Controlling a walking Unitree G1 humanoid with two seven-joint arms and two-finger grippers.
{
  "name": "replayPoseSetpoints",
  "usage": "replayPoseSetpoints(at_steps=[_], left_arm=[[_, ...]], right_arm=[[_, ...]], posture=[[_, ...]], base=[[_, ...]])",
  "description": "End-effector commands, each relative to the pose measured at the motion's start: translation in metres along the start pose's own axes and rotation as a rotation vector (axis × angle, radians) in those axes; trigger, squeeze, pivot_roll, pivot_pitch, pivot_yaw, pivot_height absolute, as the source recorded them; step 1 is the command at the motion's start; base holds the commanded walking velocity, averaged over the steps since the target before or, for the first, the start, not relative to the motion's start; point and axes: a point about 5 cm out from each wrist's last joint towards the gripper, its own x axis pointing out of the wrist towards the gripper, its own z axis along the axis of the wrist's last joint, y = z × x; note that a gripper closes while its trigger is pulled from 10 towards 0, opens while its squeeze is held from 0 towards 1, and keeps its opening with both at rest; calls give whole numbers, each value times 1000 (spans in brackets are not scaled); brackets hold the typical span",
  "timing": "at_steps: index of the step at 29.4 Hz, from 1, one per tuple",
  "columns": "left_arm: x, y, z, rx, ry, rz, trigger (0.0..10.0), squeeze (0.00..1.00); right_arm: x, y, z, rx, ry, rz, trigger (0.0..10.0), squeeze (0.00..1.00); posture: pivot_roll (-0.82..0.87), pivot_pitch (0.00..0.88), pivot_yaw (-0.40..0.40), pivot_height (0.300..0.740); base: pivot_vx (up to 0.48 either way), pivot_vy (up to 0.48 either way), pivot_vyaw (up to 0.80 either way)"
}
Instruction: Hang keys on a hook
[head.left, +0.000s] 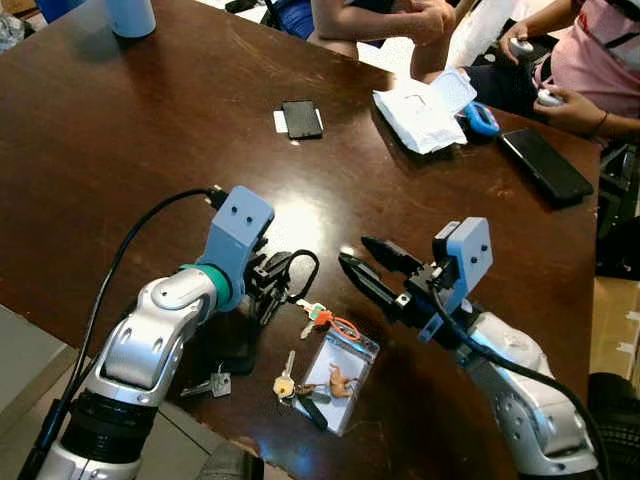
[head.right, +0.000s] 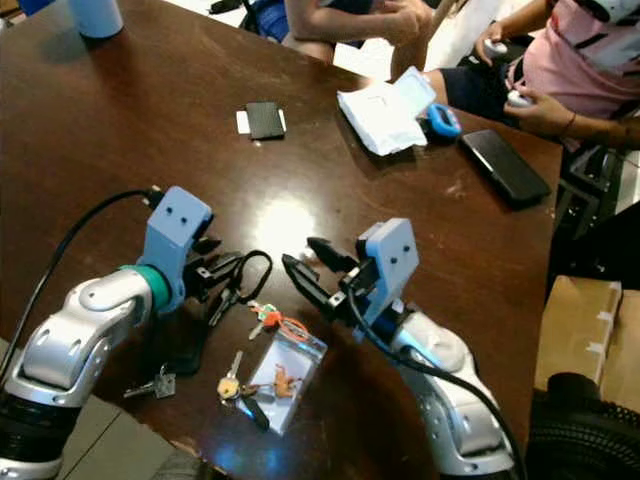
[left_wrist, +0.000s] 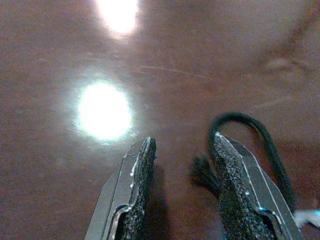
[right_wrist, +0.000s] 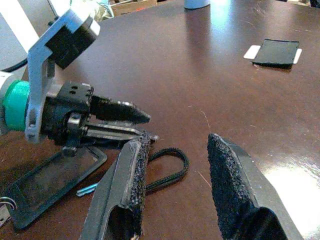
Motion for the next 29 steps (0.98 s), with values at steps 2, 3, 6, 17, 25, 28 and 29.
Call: replayPoseSetpoints(at_steps=[2, 3, 6, 17, 25, 28, 29], left_arm=[[6, -4, 3, -7, 8, -22, 10000, 0], [10, -6, 8, 4, -2, -43, 10000, 0], [16, -9, 11, 15, 1, -58, 10000, 0], [20, -21, 4, -142, 36, -127, 10000, 0], [25, -32, 20, -248, -14, -228, 10000, 0], [24, -33, 14, -275, 9, -232, 10000, 0], [23, -33, 12, -288, 16, -234, 10000, 0]], right_arm=[[-3, -2, -5, 9, 12, -12, 10000, 0], [-2, -3, -4, 7, 10, -13, 10000, 0], [1, -5, -2, 2, 0, -17, 10000, 0], [-2, -4, -9, 4, 20, -17, 10000, 0], [0, -4, -4, 4, 0, -22, 10000, 0], [-1, -4, -5, 4, 3, -22, 10000, 0], [-2, -4, -6, 4, 4, -23, 10000, 0]], posture=[[-10, 187, 32, 740], [-13, 186, 36, 740], [-14, 191, 36, 740], [-9, 186, 36, 740], [-14, 186, 45, 740], [-12, 186, 46, 740], [-12, 186, 46, 740]], base=[[0, 0, 0], [0, 0, 0], [0, 0, 0], [0, 0, 0], [0, 0, 0], [0, 0, 0], [0, 0, 0]])
